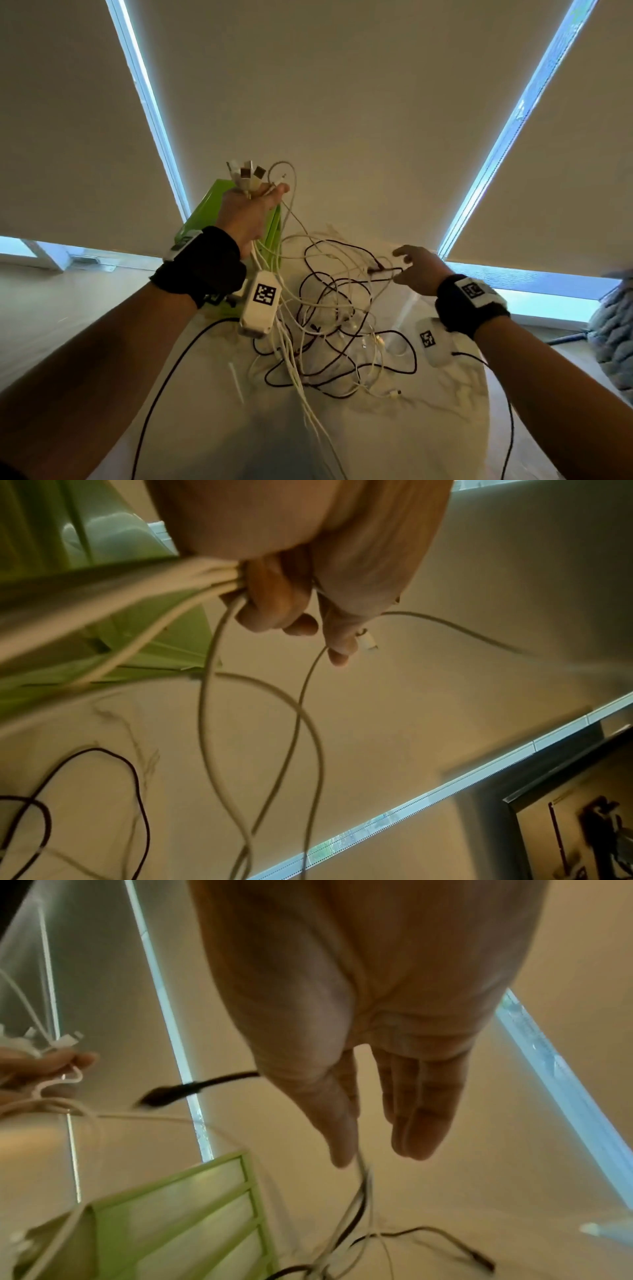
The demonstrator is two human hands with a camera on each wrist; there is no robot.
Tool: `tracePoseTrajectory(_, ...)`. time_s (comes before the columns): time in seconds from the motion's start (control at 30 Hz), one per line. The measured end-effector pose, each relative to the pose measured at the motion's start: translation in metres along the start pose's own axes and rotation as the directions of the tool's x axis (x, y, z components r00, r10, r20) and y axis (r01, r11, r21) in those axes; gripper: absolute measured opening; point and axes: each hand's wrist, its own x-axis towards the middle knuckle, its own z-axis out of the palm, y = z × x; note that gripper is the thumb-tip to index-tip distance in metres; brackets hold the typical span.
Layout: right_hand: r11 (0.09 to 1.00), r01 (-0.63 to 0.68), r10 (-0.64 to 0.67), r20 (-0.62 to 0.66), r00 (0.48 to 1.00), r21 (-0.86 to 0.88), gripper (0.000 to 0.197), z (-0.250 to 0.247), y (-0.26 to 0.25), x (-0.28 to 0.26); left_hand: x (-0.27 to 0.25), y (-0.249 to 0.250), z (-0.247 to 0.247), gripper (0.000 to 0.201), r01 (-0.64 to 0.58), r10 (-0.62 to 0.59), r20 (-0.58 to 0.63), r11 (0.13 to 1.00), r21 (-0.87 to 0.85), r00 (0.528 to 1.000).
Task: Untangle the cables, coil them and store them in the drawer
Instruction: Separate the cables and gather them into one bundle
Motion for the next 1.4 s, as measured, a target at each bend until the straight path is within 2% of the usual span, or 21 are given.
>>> tracePoseTrajectory(0.07, 0.998, 0.0, 0.003, 0.051, 0.999, -0.064, 0.06, -0.01, 0.007, -0.003, -0.002, -0.001, -0.002, 0.013, 0.0, 0.001, 0.014, 0.999, -0.035, 1.0)
tracePoseTrajectory(0.13, 0.999, 0.031, -0.029, 0.056, 0.998, -0.042, 0.056, -0.018, 0.007, -0.009, -0.005, 0.002, -0.001, 0.011, -0.015, 0.017, 0.061, 0.999, -0.038, 0.998)
tracePoseTrajectory(0.23, 0.921, 0.129, -0.156, 0.045, 0.987, 0.367, 0.043, -0.03, -0.015, -0.029, -0.011, 0.009, 0.01, 0.014, -0.055, 0.069, 0.186, 0.995, -0.077, 0.98)
tracePoseTrajectory(0.3, 0.864, 0.2, -0.277, 0.105, 0.955, 0.463, 0.051, -0.033, -0.037, -0.045, -0.019, 0.018, 0.023, 0.015, -0.079, 0.107, 0.277, 0.991, -0.112, 0.955)
tracePoseTrajectory(0.37, 0.894, 0.281, -0.366, 0.207, 0.907, 0.349, 0.061, -0.025, -0.053, -0.054, -0.03, 0.03, 0.035, 0.016, -0.093, 0.139, 0.344, 0.985, -0.146, 0.929)
tracePoseTrajectory(0.4, 0.916, 0.304, -0.373, 0.276, 0.886, 0.262, 0.058, -0.019, -0.057, -0.058, -0.034, 0.036, 0.04, 0.017, -0.097, 0.156, 0.377, 0.981, -0.17, 0.913)
tracePoseTrajectory(0.47, 0.939, 0.306, -0.342, 0.347, 0.873, 0.155, 0.031, -0.011, -0.057, -0.059, -0.042, 0.046, 0.047, 0.018, -0.103, 0.195, 0.438, 0.969, -0.226, 0.877)
tracePoseTrajectory(0.5, 0.947, 0.287, -0.32, 0.323, 0.891, 0.147, 0.019, -0.012, -0.055, -0.058, -0.044, 0.049, 0.048, 0.018, -0.106, 0.216, 0.466, 0.962, -0.251, 0.858)
tracePoseTrajectory(0.57, 0.956, 0.255, -0.28, 0.189, 0.941, 0.143, 0.018, -0.026, -0.049, -0.058, -0.048, 0.05, 0.052, 0.016, -0.118, 0.241, 0.494, 0.956, -0.267, 0.835)
tracePoseTrajectory(0.67, 0.932, 0.322, -0.326, -0.007, 0.945, 0.164, 0.024, -0.059, -0.045, -0.066, -0.053, 0.041, 0.06, 0.016, -0.095, 0.179, 0.448, 0.975, -0.203, 0.876)
tracePoseTrajectory(0.73, 0.875, 0.419, -0.403, -0.118, 0.908, 0.242, 0.024, -0.078, -0.046, -0.078, -0.056, 0.026, 0.07, 0.02, -0.033, 0.086, 0.437, 0.991, -0.129, 0.896)
tracePoseTrajectory(0.77, 0.834, 0.465, -0.435, -0.163, 0.885, 0.298, 0.024, -0.085, -0.047, -0.083, -0.059, 0.017, 0.076, 0.017, 0.004, 0.037, 0.461, 0.996, -0.087, 0.887)
tracePoseTrajectory(0.9, 0.704, 0.629, -0.582, -0.24, 0.777, 0.331, 0.021, -0.09, -0.046, -0.1, -0.079, -0.011, 0.102, 0.027, 0.083, -0.125, 0.631, 0.992, 0.096, 0.766)
tracePoseTrajectory(0.97, 0.638, 0.689, -0.647, -0.245, 0.722, 0.343, 0.024, -0.09, -0.043, -0.105, -0.09, -0.019, 0.112, 0.021, 0.124, -0.145, 0.7, 0.989, 0.081, 0.699)
tracePoseTrajectory(1.0, 0.603, 0.709, -0.67, -0.25, 0.699, 0.365, 0.025, -0.091, -0.041, -0.108, -0.093, -0.02, 0.116, 0.019, 0.145, -0.141, 0.715, 0.988, 0.056, 0.685)
tracePoseTrajectory(1.1, 0.531, 0.716, -0.685, -0.267, 0.678, 0.453, 0.025, -0.096, -0.028, -0.112, -0.094, -0.019, 0.125, 0.024, 0.051, -0.095, 0.665, 0.995, 0.085, 0.741)
tracePoseTrajectory(1.17, 0.495, 0.706, -0.694, -0.258, 0.672, 0.506, 0.026, -0.096, -0.02, -0.115, -0.092, -0.017, 0.129, 0.014, -0.015, -0.059, 0.607, 0.993, 0.116, 0.792)
tracePoseTrajectory(1.23, 0.45, 0.683, -0.712, -0.231, 0.663, 0.576, 0.032, -0.098, -0.016, -0.118, -0.088, -0.014, 0.131, 0.008, 0.014, -0.043, 0.548, 0.998, 0.056, 0.835)
tracePoseTrajectory(1.3, 0.427, 0.639, -0.732, -0.171, 0.66, 0.64, 0.039, -0.1, -0.011, -0.121, -0.084, -0.006, 0.129, 0.007, 0.093, -0.035, 0.524, 0.992, -0.085, 0.851)
tracePoseTrajectory(1.37, 0.467, 0.588, -0.755, -0.049, 0.654, 0.66, 0.038, -0.098, -0.002, -0.12, -0.077, 0.006, 0.124, 0.003, 0.167, -0.012, 0.534, 0.956, -0.241, 0.845)
tracePoseTrajectory(1.4, 0.509, 0.55, -0.753, 0.034, 0.657, 0.663, 0.037, -0.096, 0.004, -0.118, -0.075, 0.013, 0.121, 0.008, 0.177, 0.012, 0.544, 0.939, -0.295, 0.839)
